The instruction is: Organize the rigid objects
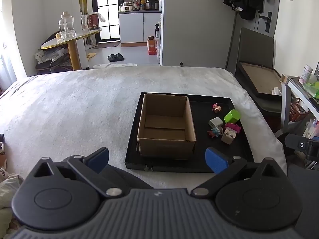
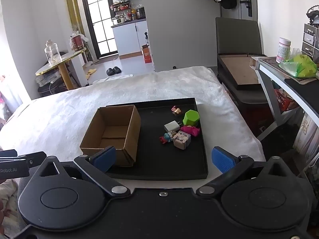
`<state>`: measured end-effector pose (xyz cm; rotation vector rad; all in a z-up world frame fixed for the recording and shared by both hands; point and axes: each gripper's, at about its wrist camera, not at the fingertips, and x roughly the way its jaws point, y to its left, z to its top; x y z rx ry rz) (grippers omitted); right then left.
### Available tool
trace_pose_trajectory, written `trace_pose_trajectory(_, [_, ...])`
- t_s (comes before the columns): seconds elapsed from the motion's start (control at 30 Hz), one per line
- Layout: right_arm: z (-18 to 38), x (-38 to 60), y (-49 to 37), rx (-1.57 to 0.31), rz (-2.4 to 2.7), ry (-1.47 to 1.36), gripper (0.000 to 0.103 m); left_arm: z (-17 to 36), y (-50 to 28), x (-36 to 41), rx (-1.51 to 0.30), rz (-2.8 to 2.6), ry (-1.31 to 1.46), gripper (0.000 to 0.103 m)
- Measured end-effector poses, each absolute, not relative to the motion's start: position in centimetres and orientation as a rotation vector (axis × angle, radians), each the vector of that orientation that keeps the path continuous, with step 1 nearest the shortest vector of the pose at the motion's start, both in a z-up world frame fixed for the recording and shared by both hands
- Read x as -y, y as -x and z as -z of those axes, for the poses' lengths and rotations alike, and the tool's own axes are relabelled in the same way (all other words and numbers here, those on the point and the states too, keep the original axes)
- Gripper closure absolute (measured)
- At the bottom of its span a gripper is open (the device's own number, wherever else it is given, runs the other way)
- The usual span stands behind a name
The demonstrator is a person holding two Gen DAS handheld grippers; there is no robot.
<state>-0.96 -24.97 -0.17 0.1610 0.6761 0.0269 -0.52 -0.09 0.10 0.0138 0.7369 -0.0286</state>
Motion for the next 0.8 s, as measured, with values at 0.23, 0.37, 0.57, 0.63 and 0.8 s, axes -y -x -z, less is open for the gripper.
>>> trace_pose_trajectory(0.23, [0.0, 24.79, 1.17, -0.67, -0.032, -0.158, 0.0, -0.06, 0.71, 0.0, -0.731, 0.029, -0.009, 0.001])
trace_pose_trajectory(0.37, [-0.06, 24.68, 1.24, -0.668, -0.032, -0.157, 0.0, -0.16, 0.81, -0.01, -0.732, 0.026, -0.009, 0.001])
trace_pose_trajectory(0.57, [-0.39, 24.63, 1.3, -0.662, -0.035, -0.151, 0.0, -0.46, 1.0, 0.02, -0.731, 0.03, -0.006, 0.001])
trace_pose_trajectory(0.63, [-0.45, 24.62, 1.32, -0.661, -0.035, -0.149, 0.0, -0.48, 0.99, 0.06, -0.732, 0.031, -0.004, 0.001])
trace_pose_trajectory(0.8, [-0.43, 24.28, 1.46, -0.667, -0.039, -0.138, 0.0, -0.59, 0.95, 0.15, -0.737, 0.03, -0.004, 0.001])
